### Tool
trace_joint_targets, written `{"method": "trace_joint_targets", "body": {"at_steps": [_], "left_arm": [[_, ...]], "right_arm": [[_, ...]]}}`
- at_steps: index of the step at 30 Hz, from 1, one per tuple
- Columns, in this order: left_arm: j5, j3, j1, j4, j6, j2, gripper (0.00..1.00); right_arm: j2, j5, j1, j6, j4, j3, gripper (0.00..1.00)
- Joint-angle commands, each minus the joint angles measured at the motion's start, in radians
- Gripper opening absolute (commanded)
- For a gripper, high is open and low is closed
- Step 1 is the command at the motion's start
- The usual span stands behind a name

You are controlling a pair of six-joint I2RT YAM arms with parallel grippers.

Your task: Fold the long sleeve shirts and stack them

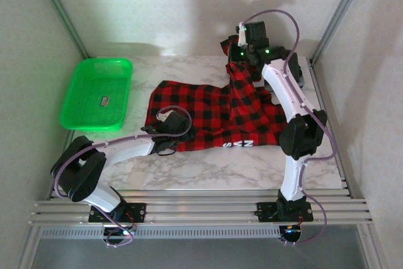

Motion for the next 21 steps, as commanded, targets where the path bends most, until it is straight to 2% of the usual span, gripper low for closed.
{"method": "trace_joint_targets", "body": {"at_steps": [1,5,7,10,12,13,14,15,19,21], "left_arm": [[-0.001,-0.036,-0.005,0.006,-0.06,0.02,0.89],[-0.03,-0.06,-0.006,-0.017,-0.092,0.017,0.9],[-0.047,-0.075,-0.004,-0.026,-0.1,0.013,0.91],[-0.084,-0.096,0.0,-0.055,-0.105,0.005,0.92],[-0.089,-0.122,0.006,-0.053,-0.105,-0.015,0.92],[-0.091,-0.138,0.009,-0.047,-0.105,-0.027,0.92],[-0.094,-0.151,0.013,-0.048,-0.108,-0.037,0.92],[-0.097,-0.163,0.021,-0.05,-0.111,-0.051,0.92],[-0.097,-0.158,0.026,-0.057,-0.083,-0.119,0.92],[-0.088,-0.137,0.026,-0.064,-0.058,-0.139,0.92]], "right_arm": [[0.088,0.052,-0.008,-0.066,-0.046,0.076,0.06],[0.104,0.098,-0.017,-0.067,-0.021,0.028,0.06],[0.122,0.114,-0.021,-0.051,-0.042,0.038,0.11],[0.131,0.196,-0.023,-0.023,-0.183,0.081,0.18],[0.075,0.228,-0.038,-0.001,-0.238,0.027,0.2],[0.033,0.23,-0.048,0.01,-0.24,-0.029,0.24],[-0.023,0.229,-0.063,0.03,-0.235,-0.103,0.4],[-0.08,0.226,-0.08,0.047,-0.236,-0.175,0.5],[-0.308,0.209,-0.163,0.091,-0.254,-0.445,0.7],[-0.395,0.157,-0.208,0.093,-0.277,-0.572,0.72]]}}
